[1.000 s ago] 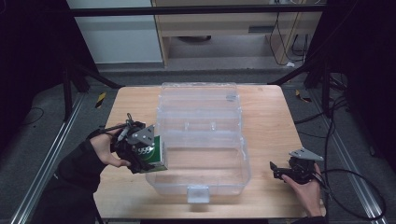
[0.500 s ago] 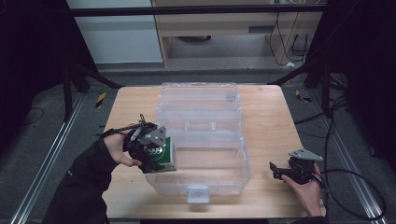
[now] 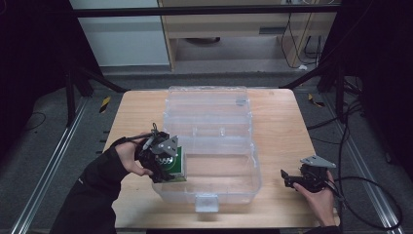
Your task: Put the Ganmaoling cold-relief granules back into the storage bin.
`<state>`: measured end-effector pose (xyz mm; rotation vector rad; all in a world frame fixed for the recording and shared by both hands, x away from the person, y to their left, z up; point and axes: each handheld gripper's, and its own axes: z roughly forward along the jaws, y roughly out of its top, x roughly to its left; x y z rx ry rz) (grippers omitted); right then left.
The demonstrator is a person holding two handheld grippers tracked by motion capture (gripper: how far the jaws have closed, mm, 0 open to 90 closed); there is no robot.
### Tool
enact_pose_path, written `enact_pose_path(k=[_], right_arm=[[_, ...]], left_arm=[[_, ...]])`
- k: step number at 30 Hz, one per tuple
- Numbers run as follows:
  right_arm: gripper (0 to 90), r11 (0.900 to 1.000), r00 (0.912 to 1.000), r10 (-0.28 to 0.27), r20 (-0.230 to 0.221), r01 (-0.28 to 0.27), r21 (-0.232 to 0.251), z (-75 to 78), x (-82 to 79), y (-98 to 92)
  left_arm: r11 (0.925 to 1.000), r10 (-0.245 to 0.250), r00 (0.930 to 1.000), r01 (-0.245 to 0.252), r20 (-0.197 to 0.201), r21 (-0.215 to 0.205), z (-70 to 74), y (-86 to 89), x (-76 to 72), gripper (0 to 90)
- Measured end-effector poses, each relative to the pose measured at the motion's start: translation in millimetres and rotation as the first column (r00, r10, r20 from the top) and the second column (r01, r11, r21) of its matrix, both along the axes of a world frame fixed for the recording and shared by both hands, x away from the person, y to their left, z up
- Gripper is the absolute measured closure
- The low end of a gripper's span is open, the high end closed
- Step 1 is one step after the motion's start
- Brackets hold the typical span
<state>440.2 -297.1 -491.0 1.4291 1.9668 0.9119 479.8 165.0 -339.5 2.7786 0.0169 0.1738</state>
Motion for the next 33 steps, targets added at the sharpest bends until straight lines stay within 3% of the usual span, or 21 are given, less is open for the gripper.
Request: enact_pose_path(k=[33], right_arm=[[1.0, 1.0, 0.9999, 0.01, -0.01, -0.01, -0.007, -1.4, 0.4, 2.0]], left_arm=[[0.9999, 0.017, 0.9972, -0.017, -0.073, 0.003, -51.6, -1.4, 1.3, 14.3]])
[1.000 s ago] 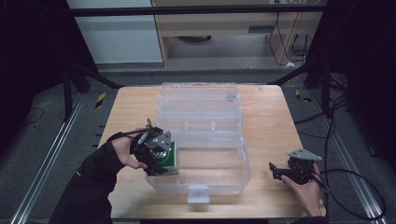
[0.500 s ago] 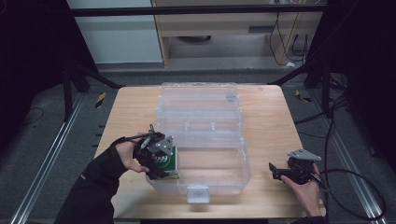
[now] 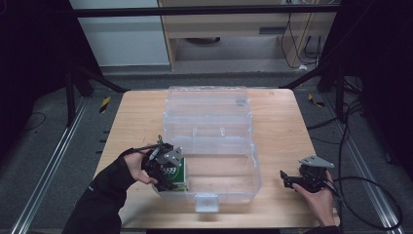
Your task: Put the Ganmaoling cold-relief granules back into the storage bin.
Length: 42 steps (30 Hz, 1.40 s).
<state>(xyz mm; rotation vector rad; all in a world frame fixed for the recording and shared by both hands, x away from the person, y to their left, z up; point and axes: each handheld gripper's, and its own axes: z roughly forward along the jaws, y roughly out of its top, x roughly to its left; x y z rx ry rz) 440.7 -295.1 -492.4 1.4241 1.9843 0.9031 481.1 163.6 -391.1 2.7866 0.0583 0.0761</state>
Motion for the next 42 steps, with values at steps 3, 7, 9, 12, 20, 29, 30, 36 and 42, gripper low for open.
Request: enact_pose_path(k=[3, 7, 9, 12, 20, 29, 30, 36, 42], right_arm=[[1.0, 1.0, 1.0, 0.001, 0.002, -0.001, -0.004, -0.2, 0.1, -0.3], [1.0, 1.0, 1.0, 0.001, -0.001, -0.001, -0.004, -0.1, 0.0, -0.1], [1.0, 1.0, 1.0, 0.001, -0.002, -0.001, -0.004, -0.1, 0.0, -0.1], [1.0, 1.0, 1.0, 0.002, -0.002, -0.002, -0.005, -0.2, 0.1, -0.1], [1.0, 1.0, 1.0, 0.001, -0.006, -0.001, -0.004, -0.3, 0.0, 0.3], [0.9, 1.0, 1.0, 0.001, -0.008, -0.001, -0.005, -0.5, 0.1, 0.4], [0.9, 1.0, 1.0, 0.001, -0.008, -0.001, -0.005, -0.4, 0.1, 0.4], [0.9, 1.0, 1.0, 0.0, -0.005, 0.0, -0.006, -0.2, 0.0, -0.4], [0.9, 1.0, 1.0, -0.005, -0.002, 0.005, -0.005, -0.3, -0.3, -0.9]], left_arm=[[1.0, -0.005, 1.0, 0.005, 0.0, 0.006, -4.6, -1.0, 1.2, 14.2], [0.9997, -0.012, 0.9999, 0.012, -0.004, 0.02, -9.4, -2.6, 2.6, 14.0], [0.9996, -0.013, 0.9999, 0.013, -0.001, 0.024, -12.4, -3.5, 2.5, 14.0], [0.9996, -0.008, 1.0, 0.008, 0.002, 0.027, -15.1, -4.0, 1.9, 13.9], [0.9994, -0.011, 0.9999, 0.01, 0.011, 0.032, -16.9, -3.6, 1.1, 13.1], [0.9986, 0.044, 0.9984, -0.043, 0.035, -0.032, -5.4, 7.0, 0.8, 11.9], [0.9983, 0.049, 0.9979, -0.047, 0.042, -0.035, -2.9, 9.2, 0.8, 11.6], [0.9895, 0.086, 0.9938, -0.077, 0.07, -0.123, 11.7, 22.8, -2.9, 12.4], [0.9657, 0.177, 0.9788, -0.153, 0.103, -0.21, 24.7, 44.9, -9.0, 15.8]])
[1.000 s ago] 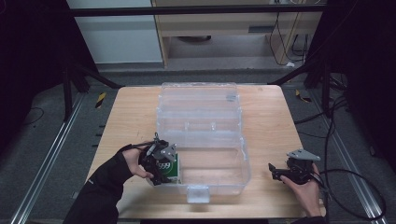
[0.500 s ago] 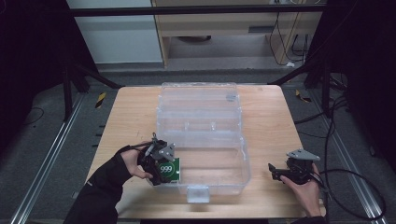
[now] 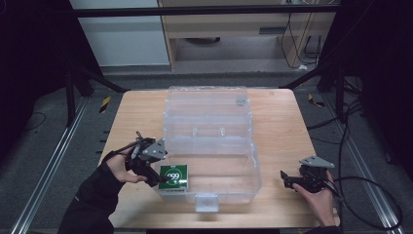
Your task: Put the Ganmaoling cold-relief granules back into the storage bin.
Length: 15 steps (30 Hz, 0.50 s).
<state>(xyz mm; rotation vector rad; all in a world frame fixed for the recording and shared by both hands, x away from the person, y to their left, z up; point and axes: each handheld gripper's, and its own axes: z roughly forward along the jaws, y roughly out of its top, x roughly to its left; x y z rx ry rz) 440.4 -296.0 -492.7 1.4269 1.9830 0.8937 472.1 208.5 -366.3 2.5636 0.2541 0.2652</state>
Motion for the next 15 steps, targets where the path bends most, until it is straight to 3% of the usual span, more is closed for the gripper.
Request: enact_pose_path(k=[3, 8, 11, 15], right_arm=[[0.9, 1.0, 1.0, -0.003, -0.002, 0.003, 0.001, 0.0, -0.4, -0.4], [0.9, 1.0, 1.0, -0.005, -0.001, 0.005, 0.002, -0.2, -0.5, -0.5], [0.9, 1.0, 1.0, -0.006, -0.002, 0.006, 0.003, -0.4, -0.6, -0.5], [0.9, 1.0, 1.0, -0.008, 0.001, 0.008, 0.004, -0.3, -1.0, -0.3]], left_arm=[[0.9972, 0.063, 0.9978, -0.063, 0.019, -0.04, 1.1, 13.6, -3.0, 16.9], [0.9805, 0.17, 0.9851, -0.167, 0.024, -0.104, -4.1, 36.6, -7.8, 17.2], [0.9583, 0.251, 0.9677, -0.245, 0.022, -0.147, -11.7, 50.9, -10.1, 17.1], [0.9196, 0.346, 0.9383, -0.335, 0.015, -0.205, -24.2, 67.2, -12.6, 16.6]])
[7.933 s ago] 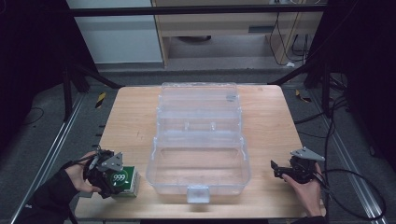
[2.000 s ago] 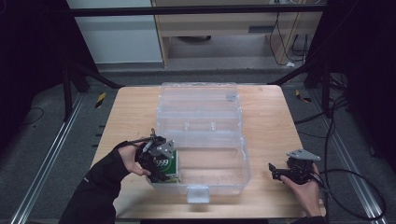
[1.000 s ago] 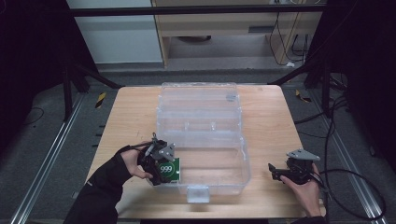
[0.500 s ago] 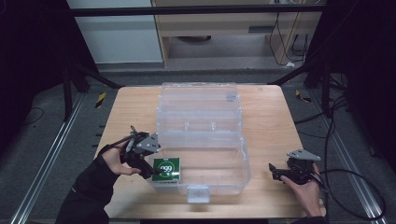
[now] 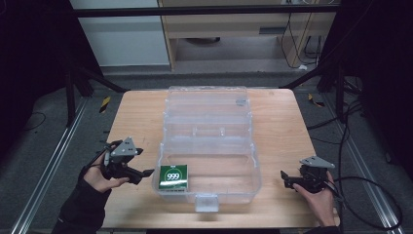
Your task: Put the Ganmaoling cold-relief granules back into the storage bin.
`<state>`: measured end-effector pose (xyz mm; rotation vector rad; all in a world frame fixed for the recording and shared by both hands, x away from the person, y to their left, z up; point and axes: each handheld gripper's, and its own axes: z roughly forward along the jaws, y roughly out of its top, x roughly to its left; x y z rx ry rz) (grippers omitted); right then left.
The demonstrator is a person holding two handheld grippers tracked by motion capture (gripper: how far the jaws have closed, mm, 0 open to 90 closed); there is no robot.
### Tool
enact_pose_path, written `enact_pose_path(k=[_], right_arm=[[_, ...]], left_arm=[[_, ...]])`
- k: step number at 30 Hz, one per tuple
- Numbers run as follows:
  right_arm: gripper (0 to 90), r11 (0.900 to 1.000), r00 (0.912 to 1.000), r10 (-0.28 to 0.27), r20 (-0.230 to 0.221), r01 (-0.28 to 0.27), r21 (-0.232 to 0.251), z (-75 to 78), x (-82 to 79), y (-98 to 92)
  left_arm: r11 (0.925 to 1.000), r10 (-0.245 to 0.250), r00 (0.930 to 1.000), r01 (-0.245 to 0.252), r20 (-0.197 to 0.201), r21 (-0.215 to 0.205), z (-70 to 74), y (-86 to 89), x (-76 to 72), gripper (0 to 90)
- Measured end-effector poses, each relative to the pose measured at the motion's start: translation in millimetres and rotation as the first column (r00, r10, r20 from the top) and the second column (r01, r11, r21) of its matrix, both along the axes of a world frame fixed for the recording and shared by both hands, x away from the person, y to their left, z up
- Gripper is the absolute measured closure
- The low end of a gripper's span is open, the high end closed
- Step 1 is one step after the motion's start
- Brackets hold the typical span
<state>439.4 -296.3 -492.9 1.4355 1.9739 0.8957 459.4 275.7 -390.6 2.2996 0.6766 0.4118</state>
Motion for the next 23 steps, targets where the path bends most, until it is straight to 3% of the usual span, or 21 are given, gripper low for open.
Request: enact_pose_path(k=[2, 5, 8, 11, 13, 16, 23], right_arm=[[0.8, 1.0, 1.0, -0.001, 0.002, 0.001, -0.001, -0.2, -0.1, -0.4], [0.9, 1.0, 1.0, -0.002, -0.003, 0.002, 0.0, -0.7, 0.1, -0.5], [0.8, 1.0, 1.0, -0.002, 0.0, 0.002, -0.002, -0.9, 0.1, -0.3], [0.8, 1.0, 1.0, -0.004, -0.003, 0.004, 0.0, -1.2, 0.1, -0.7], [0.8, 1.0, 1.0, -0.005, -0.003, 0.005, -0.001, -1.3, 0.1, -0.7], [0.9, 1.0, 1.0, -0.004, -0.002, 0.004, -0.001, -1.5, 0.1, -0.7], [0.9, 1.0, 1.0, -0.007, -0.003, 0.007, -0.005, -2.3, 0.5, -2.0]], left_arm=[[0.9971, 0.066, 0.9978, -0.066, 0.0, -0.039, -11.1, 9.8, -0.9, 16.2], [0.9862, 0.151, 0.9885, -0.151, -0.002, -0.068, -23.8, 21.6, 0.5, 15.5], [0.9639, 0.245, 0.9696, -0.244, -0.004, -0.107, -37.0, 32.6, 2.3, 15.8], [0.9448, 0.315, 0.9492, -0.314, -0.013, -0.093, -46.7, 40.2, 4.7, 15.8], [0.9272, 0.355, 0.9347, -0.355, -0.024, -0.12, -52.2, 44.2, 5.5, 15.9], [0.9053, 0.407, 0.9131, -0.407, -0.028, -0.122, -62.8, 47.8, 6.5, 15.9], [0.8432, 0.523, 0.8522, -0.521, -0.022, -0.134, -78.8, 59.2, 5.2, 17.4]])
